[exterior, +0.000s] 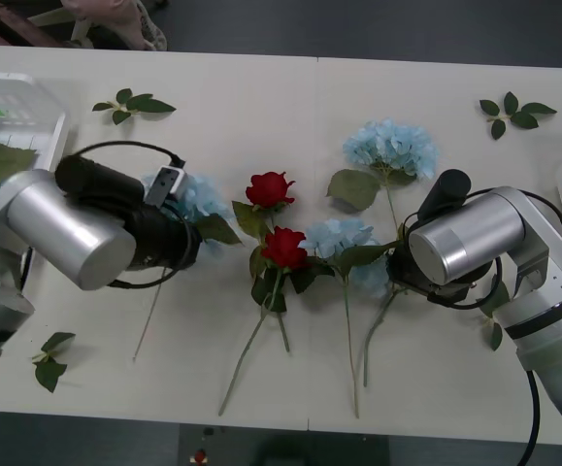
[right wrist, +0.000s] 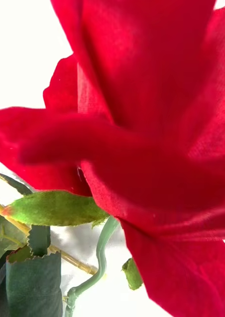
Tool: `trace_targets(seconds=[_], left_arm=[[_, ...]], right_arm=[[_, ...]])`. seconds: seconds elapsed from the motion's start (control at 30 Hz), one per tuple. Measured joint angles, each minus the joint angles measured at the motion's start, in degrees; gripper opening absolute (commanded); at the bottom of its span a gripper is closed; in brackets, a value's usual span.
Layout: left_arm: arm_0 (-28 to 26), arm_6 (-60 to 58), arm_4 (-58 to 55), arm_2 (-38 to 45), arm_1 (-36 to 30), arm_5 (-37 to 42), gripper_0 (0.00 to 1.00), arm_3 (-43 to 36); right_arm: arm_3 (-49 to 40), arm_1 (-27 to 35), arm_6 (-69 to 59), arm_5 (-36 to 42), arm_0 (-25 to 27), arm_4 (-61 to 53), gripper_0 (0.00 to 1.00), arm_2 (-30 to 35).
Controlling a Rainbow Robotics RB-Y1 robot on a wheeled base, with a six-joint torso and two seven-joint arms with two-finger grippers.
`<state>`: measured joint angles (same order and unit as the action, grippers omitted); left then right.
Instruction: Put the red flowers into the right box and the blue flowers into the left box
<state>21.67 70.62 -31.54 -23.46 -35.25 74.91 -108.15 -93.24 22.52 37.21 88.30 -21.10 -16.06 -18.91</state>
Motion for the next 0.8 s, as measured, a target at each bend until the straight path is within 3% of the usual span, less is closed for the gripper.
trace_targets(seconds=[0.17, 0.27, 0.33, 0.43, 0.5, 0.53, 0.63, 0.8], left_arm=[[3.4, 0.01, -9.41, 13.28, -6.57, 18.34, 0.0, -10.16], [5.58, 0.45, -14.28, 21.6, -11.68, 25.15, 0.0, -11.64], [6.57, 4.74, -15.53, 25.64, -15.91, 28.41, 0.0, -10.96], [7.09, 18.96, -15.94, 29.3, -22.63, 30.38, 0.0, -7.61], [7.09, 26.55, -14.31, 30.38, -26.25, 30.62, 0.0, -3.76], [7.09, 29.11, -12.8, 30.77, -27.62, 30.58, 0.0, -1.45], [7.09, 34.49, -9.14, 32.55, -29.28, 28.84, 0.0, 8.49], [7.09, 48.57, -8.27, 35.82, -28.68, 19.98, 0.0, 25.65]], right_arm=[[0.0, -0.02, 0.0, -0.07, 0.05, -0.33, 1.0, -0.01], [0.0, -0.02, 0.0, -1.1, 0.23, -0.38, 0.99, -0.01], [-0.01, -0.02, 0.0, -2.34, 0.69, -0.39, 0.9, 0.0], [-0.01, -0.03, 0.0, -2.52, 1.41, -0.39, 0.65, -0.01], [-0.01, -0.03, 0.0, -2.53, 1.79, -0.38, 0.21, 0.0], [-0.01, -0.03, 0.0, -2.53, 1.91, -0.38, 0.11, -0.01], [-0.01, -0.03, 0.0, -2.53, 2.03, -0.38, 0.0, -0.01], [-0.01, -0.03, 0.0, -2.53, 2.02, -0.37, 0.0, -0.01]])
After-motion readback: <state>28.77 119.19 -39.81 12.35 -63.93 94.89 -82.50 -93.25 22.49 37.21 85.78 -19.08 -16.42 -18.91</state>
